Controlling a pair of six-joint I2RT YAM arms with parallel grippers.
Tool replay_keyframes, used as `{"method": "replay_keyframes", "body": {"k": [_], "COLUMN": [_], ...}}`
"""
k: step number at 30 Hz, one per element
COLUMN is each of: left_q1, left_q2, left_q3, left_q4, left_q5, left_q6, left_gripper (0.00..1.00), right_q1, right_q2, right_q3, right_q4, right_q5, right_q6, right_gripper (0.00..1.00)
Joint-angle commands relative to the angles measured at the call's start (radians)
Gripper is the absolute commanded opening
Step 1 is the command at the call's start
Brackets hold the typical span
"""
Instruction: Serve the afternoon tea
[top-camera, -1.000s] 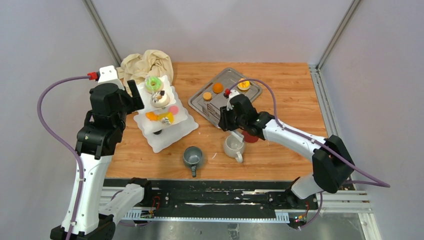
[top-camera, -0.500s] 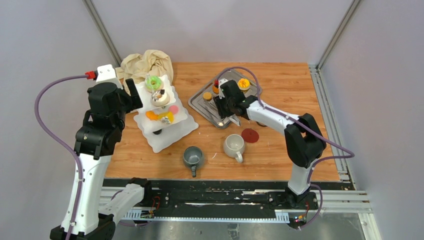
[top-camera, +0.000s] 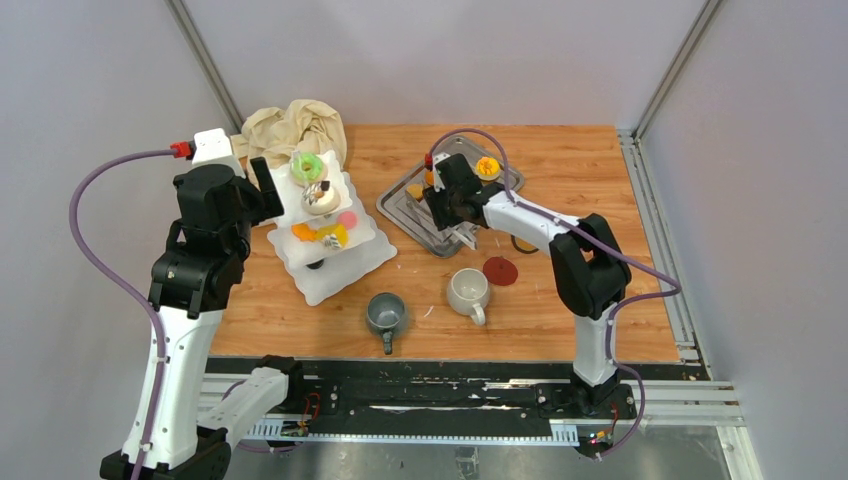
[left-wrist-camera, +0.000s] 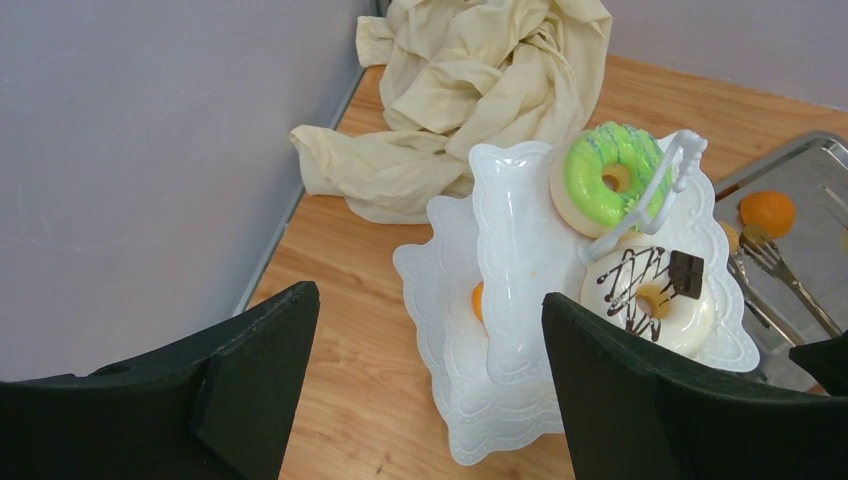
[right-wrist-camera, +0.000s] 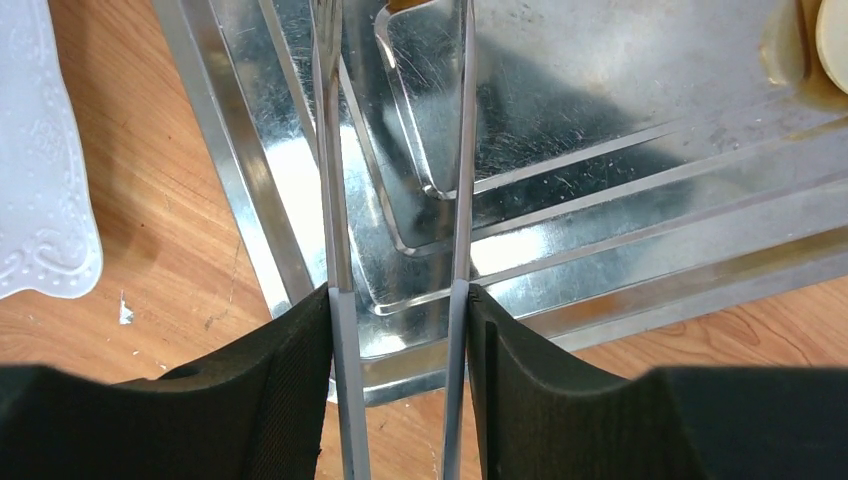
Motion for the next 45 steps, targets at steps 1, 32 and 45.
{"method": "replay_keyframes", "body": {"k": [1, 32, 45], "left_q1": [-0.007, -0.007, -0.007], "left_q2": [-0.001, 0.001, 0.010], "left_q3": [0.009, 0.003, 0.010], "left_q4": [0.025, 0.044, 0.034], "left_q5": [-0.028, -0.043, -0.045], "left_q6": [0.009, 0.007, 0.013], "left_gripper": [0.87, 0.87, 0.87], "right_q1": [-0.024, 0.092, 0.165], "right_q2": [0.029, -0.048, 0.133], "right_q3": [0.052, 0.091, 0.212], "right_q4": [0.021, 0.086, 0.150], "right_q5": [-0.013, -0.300, -0.396], "right_q6": [0.006, -0.003, -0.020], "right_gripper": [0.47, 0.19, 0.19]}}
